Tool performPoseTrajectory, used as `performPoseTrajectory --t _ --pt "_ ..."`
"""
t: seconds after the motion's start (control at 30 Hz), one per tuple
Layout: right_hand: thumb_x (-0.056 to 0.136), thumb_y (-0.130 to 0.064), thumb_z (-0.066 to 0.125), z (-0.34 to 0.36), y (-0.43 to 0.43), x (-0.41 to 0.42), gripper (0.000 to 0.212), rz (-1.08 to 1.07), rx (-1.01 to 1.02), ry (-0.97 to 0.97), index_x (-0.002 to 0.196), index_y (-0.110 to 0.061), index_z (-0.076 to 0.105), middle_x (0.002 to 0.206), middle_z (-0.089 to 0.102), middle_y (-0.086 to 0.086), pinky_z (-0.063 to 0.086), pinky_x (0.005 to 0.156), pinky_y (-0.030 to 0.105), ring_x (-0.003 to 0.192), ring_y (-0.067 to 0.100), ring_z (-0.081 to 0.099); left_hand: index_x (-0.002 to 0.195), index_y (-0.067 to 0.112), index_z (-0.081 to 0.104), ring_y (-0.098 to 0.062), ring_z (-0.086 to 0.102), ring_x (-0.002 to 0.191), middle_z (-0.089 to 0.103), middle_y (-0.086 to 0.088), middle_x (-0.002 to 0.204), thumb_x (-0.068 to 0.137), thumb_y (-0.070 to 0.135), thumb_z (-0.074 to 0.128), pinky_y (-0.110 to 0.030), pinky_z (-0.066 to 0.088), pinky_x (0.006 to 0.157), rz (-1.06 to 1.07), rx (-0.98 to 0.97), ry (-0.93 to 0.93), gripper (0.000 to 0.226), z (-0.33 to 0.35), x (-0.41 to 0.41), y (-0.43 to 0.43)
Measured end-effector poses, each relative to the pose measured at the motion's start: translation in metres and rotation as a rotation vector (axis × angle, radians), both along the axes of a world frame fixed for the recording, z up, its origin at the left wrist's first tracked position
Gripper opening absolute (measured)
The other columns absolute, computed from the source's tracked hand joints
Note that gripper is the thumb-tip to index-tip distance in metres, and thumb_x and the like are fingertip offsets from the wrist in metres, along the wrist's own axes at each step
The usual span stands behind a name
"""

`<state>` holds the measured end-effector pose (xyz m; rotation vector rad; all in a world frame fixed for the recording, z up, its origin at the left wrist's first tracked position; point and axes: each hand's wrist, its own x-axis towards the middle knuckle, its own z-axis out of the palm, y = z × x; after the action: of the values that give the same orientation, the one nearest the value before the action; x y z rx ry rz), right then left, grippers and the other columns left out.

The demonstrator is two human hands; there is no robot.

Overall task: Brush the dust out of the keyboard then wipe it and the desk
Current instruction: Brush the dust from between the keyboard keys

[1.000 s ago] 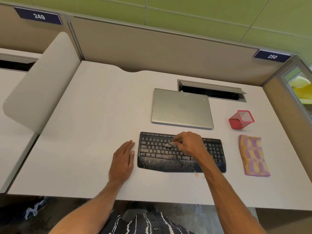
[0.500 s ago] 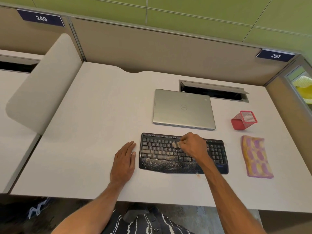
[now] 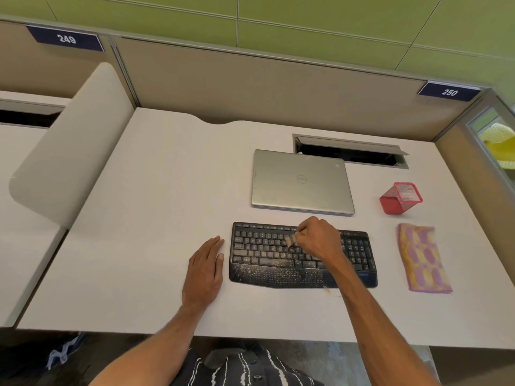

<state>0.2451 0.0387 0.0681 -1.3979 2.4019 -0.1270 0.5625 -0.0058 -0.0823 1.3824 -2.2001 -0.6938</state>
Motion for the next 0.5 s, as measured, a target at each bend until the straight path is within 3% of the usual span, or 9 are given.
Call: performPoseTrajectory --t 0.1,0.27,0.4,0.5 --pt "0.097 -0.03 0.068 -0.0013 0.0016 0.0012 0.015 0.004 -0.023 0.035 0.101 -0.023 0.081 0.076 0.074 -0.012 0.039 0.051 0.017 0.06 0.001 0.062 0.163 0.03 0.049 -0.002 0.032 0.159 0.044 0.015 0.168 0.118 0.041 0.033 -0.033 0.026 0.133 0.002 0.004 0.007 0.049 0.0009 -0.0003 0.0" --pt "0.091 -0.024 0.071 0.0037 -0.0004 0.0016 0.01 0.074 0.111 -0.024 0.093 -0.025 0.081 0.081 0.076 -0.012 0.044 0.052 0.02 0.061 0.003 0.064 0.163 0.029 0.049 -0.003 0.033 0.159 0.045 0.014 0.168 0.118 0.041 0.033 -0.034 0.027 0.132 -0.001 -0.001 0.007 0.049 0.0004 0.0005 -0.0001" --pt "0.099 -0.032 0.067 0.0022 0.0005 0.0012 0.016 0.003 -0.025 0.008 0.1 -0.025 0.081 0.074 0.072 -0.013 0.047 0.056 0.021 0.061 0.003 0.063 0.163 0.03 0.049 -0.003 0.033 0.158 0.045 0.014 0.168 0.118 0.041 0.033 -0.033 0.026 0.132 0.0 0.001 0.002 0.049 0.0004 0.0 0.0002" --pt "0.1 -0.031 0.067 -0.0029 0.0046 0.006 0.015 0.032 0.015 -0.005 0.106 -0.025 0.08 0.075 0.072 -0.012 0.052 0.057 0.022 0.06 0.004 0.064 0.163 0.03 0.049 -0.003 0.033 0.159 0.044 0.015 0.168 0.118 0.041 0.033 -0.034 0.027 0.132 0.0 0.002 0.008 0.049 0.0002 0.0004 -0.0002"
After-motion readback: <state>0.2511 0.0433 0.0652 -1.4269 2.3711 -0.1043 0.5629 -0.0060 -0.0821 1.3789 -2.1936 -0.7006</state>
